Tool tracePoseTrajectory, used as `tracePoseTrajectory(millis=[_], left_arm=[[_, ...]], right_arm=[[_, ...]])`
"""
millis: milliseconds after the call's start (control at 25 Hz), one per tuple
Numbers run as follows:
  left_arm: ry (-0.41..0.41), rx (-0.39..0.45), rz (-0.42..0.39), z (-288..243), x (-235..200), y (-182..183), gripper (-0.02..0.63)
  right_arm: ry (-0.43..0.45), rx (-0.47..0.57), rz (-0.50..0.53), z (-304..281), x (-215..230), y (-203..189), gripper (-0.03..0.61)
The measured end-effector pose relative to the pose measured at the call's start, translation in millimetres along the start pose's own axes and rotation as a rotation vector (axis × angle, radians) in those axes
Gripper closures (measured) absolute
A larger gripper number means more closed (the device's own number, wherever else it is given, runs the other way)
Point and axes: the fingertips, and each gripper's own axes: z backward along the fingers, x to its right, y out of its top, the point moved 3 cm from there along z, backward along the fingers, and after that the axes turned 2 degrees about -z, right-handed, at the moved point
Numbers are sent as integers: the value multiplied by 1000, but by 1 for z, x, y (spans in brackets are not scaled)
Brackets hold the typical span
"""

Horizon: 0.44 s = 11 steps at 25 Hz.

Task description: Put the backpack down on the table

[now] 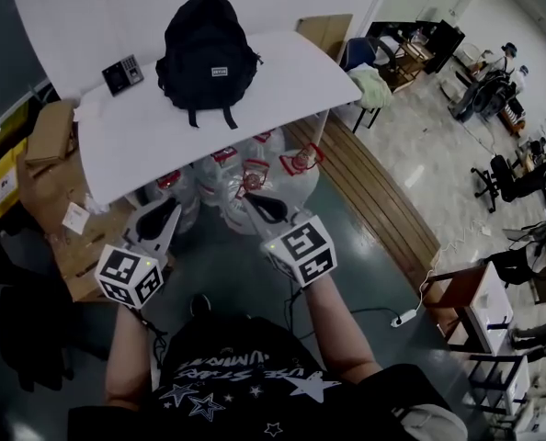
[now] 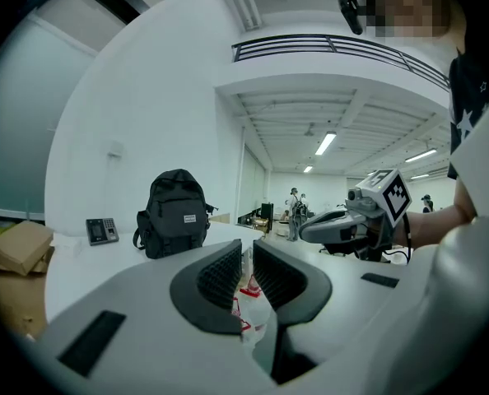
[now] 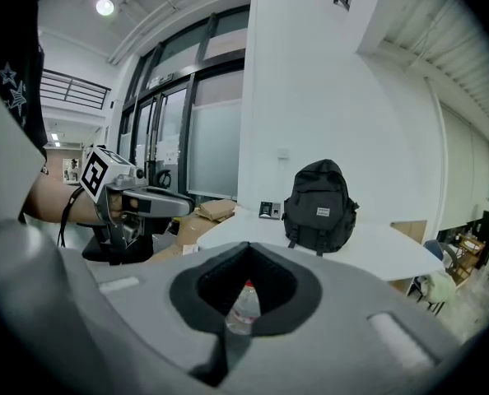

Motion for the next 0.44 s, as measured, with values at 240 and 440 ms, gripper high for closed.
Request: tracePoseTrajectory(millis=[240,440], left_arm=[[10,-14,-1,4,21,4,606],[4,-20,8,4,30,-1,606]], right_arm=[[18,-6,-10,20,-1,-4,578],[27,10,-30,29,-3,-5,578]])
